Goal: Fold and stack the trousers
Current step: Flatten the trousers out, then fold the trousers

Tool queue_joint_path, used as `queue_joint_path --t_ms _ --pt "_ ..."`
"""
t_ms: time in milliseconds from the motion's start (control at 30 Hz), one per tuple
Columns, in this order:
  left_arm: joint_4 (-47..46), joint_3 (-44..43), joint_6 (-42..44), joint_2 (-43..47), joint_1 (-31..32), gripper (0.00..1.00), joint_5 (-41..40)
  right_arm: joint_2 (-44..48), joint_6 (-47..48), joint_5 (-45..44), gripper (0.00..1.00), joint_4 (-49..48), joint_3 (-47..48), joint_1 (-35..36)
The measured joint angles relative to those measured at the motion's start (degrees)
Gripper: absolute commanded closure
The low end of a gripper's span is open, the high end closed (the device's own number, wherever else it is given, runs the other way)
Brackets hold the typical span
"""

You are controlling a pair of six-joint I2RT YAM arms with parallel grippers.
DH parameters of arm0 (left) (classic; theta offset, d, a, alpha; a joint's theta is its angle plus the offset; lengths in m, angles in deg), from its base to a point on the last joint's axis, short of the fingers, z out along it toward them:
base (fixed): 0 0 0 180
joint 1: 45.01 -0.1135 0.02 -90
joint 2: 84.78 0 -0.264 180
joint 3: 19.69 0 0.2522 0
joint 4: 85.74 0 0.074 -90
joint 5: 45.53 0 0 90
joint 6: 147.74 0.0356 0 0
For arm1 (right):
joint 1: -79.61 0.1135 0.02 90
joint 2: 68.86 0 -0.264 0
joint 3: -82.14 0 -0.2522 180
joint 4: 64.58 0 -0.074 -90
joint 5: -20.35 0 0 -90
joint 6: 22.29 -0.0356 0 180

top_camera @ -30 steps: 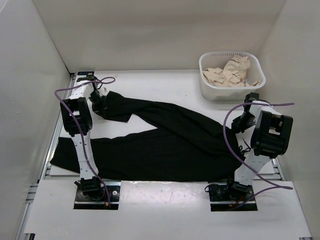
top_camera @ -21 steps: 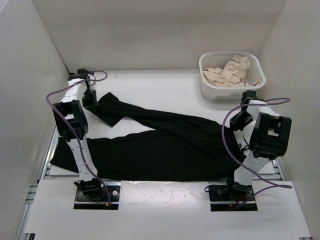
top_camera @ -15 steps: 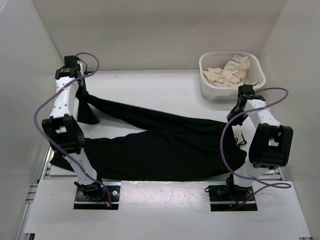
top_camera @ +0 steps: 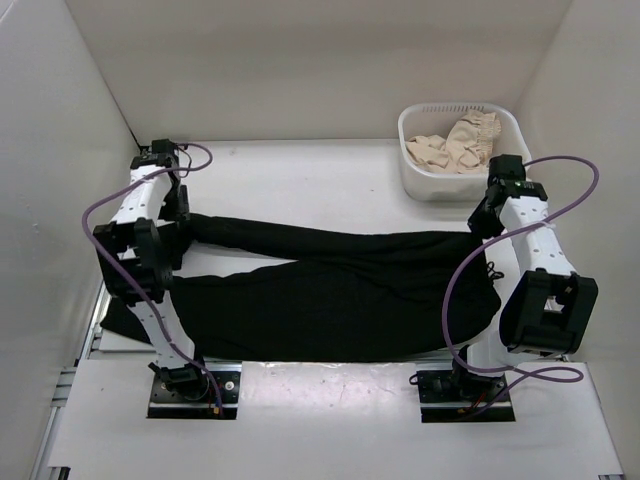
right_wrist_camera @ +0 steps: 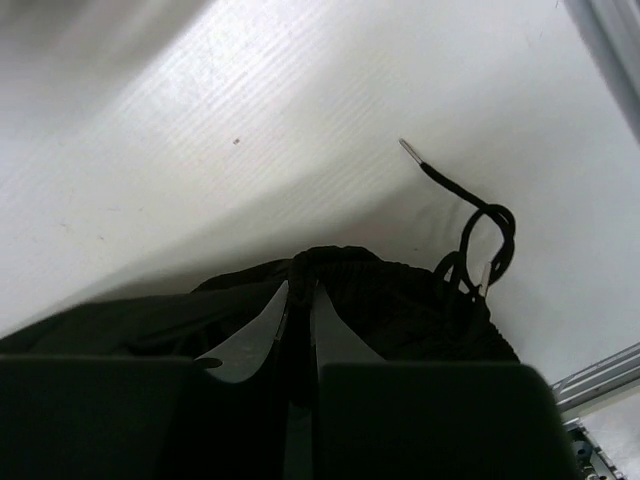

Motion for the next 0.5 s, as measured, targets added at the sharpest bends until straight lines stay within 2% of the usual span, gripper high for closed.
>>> queue_joint_path --t_ms 67,133,233,367,500 --pt "0.79 -0.02 0.24 -2.56 -0.52 0.19 -0.2 0.0 0.42 -0.33 1.0 0.04 1.6 -0.07" --pt "2.12 -0.02 0.15 -4.15 -1.88 0.17 0.13 0.0 0.79 -0.52 1.0 0.04 2.47 -0.15" --pt "3.61 -0.09 0.09 -4.11 -6.08 0.18 1.88 0.0 1.46 -0.68 1.0 0.26 2.62 -0.22" --pt "4.94 -0.28 0.02 -3.56 -14.67 0.22 7.58 0.0 1.81 -0.72 1.0 0.81 2.62 -0.22" --pt "5.64 4.28 -0.15 -2.97 -19.37 0.24 14.49 0.0 1.77 -0.66 1.0 0.87 2.62 -0.22"
